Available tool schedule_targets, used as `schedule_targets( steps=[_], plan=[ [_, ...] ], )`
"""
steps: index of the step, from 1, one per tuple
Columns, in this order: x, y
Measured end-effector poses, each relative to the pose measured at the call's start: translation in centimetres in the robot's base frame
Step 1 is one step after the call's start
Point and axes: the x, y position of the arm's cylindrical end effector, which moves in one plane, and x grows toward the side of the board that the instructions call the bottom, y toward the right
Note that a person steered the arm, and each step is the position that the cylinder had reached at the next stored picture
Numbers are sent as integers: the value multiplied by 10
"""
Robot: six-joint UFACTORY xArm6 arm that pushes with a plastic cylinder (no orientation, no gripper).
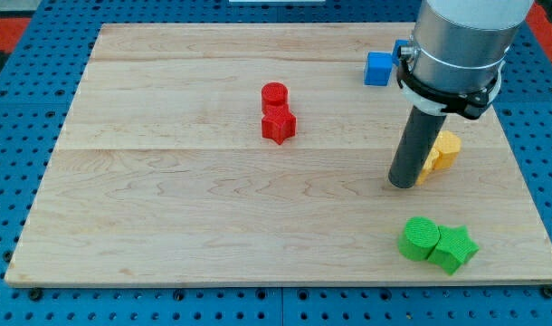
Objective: Move the yellow heart right a bit
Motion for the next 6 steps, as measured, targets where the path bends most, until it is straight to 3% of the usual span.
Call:
schedule_targets(
  steps=[2,4,6],
  plan=[
    [4,-1],
    [-3,-41],
    [15,44]
  ],
)
